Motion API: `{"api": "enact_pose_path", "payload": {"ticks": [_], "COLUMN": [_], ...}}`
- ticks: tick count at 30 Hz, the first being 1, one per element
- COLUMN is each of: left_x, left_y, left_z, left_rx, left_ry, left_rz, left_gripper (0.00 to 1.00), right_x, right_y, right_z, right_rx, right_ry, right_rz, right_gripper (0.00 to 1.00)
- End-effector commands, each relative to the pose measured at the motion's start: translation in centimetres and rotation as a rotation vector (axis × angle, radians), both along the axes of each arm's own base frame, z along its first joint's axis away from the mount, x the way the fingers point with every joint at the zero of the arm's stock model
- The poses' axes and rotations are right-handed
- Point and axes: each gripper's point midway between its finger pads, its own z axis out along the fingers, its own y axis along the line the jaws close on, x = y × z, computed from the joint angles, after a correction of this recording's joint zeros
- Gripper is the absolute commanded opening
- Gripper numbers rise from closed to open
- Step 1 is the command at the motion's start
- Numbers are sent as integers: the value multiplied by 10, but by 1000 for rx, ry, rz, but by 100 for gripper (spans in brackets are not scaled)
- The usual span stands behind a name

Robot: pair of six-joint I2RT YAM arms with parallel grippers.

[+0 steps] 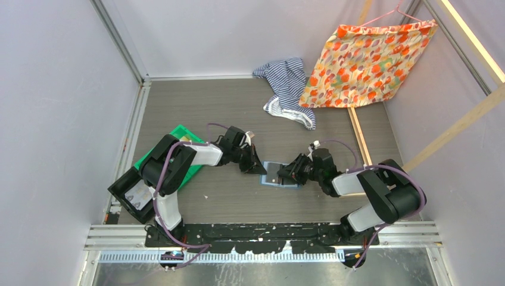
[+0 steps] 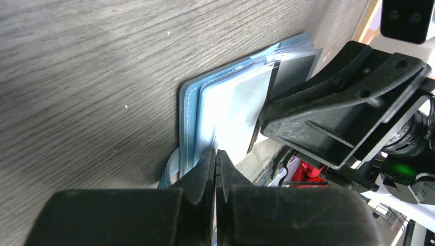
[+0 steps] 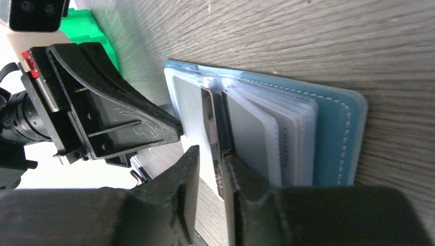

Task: Take the credit cards out of the card holder
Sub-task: Remove the credit card from the card holder.

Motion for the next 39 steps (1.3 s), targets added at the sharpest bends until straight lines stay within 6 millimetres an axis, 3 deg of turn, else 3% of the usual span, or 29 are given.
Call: {"api": "enact_pose_path", "payload": {"ticks": [1,8,25,33,39], "left_x": [-4,-4,-3,0,1], "left_y": [17,18,19,19,29], "left_z": [-29,-29,-29,-22,-13], "left_rx": [124,128,136,136,203], "left_ry": [14,12,14,-11,-38], "left_rz": [20,23,34,33,28], "left_gripper": [0,1,1,0,1], "right_x": [-18,-18,-24,-26,-27], "right_y": [-26,-30,-57,-61,-62], "right_z": [-45,-43,-30,-18,-5], "right_rx": [-126,-125,-167,-160,-154], "right_ry": [126,121,89,58,30], "right_rz": [-59,-74,-96,-78,-74], "right_gripper": [26,1,1,1,1]}}
